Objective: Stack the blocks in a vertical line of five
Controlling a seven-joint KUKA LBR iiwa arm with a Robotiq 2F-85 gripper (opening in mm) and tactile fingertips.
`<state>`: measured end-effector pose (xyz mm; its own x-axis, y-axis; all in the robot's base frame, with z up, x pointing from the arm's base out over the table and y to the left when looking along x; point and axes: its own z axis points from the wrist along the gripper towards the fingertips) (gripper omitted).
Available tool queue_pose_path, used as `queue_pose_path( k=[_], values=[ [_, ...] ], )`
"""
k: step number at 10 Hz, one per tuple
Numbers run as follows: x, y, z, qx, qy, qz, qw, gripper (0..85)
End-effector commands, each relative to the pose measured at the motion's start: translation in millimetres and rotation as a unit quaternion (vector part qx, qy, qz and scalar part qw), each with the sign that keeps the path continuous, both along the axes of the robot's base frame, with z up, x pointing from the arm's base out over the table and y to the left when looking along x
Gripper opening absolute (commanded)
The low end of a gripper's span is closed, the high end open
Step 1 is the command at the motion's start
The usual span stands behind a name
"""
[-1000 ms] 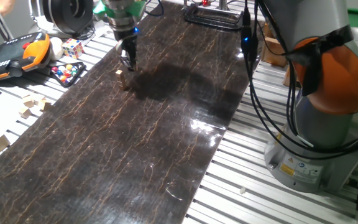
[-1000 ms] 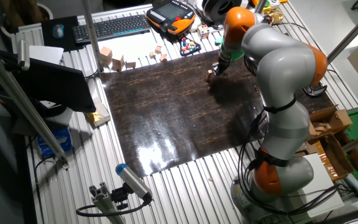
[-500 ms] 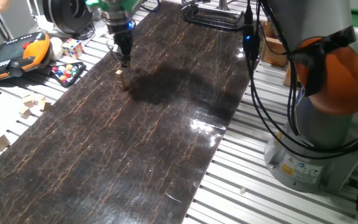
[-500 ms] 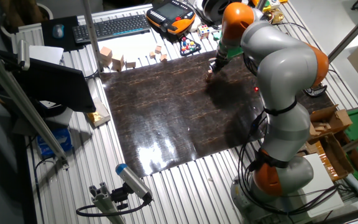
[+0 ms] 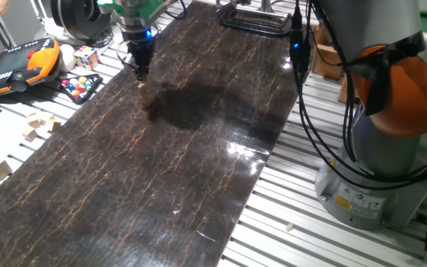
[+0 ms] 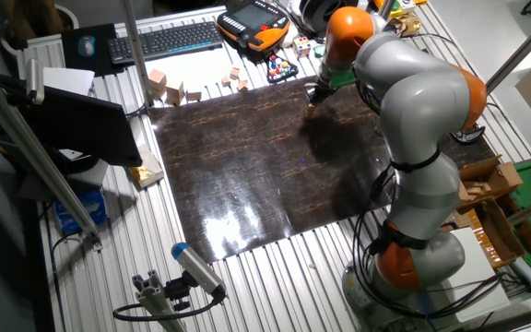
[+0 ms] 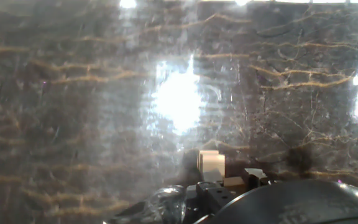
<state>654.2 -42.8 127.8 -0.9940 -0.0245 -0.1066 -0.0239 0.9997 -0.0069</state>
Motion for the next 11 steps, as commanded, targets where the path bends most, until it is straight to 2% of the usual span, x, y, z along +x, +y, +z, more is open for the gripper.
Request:
queue_pose_path(
  k=[1, 7, 11],
  values=[
    [3.8, 1.7, -1.3, -0.002, -0.001, -0.006, 1.0, 1.0],
    [11.3, 12.1, -4.2, -0.006, 0.004, -0.009, 1.0, 1.0],
    [12.4, 9.9, -8.4, -0.011, 0.012, -0.011, 1.0, 1.0]
  ],
)
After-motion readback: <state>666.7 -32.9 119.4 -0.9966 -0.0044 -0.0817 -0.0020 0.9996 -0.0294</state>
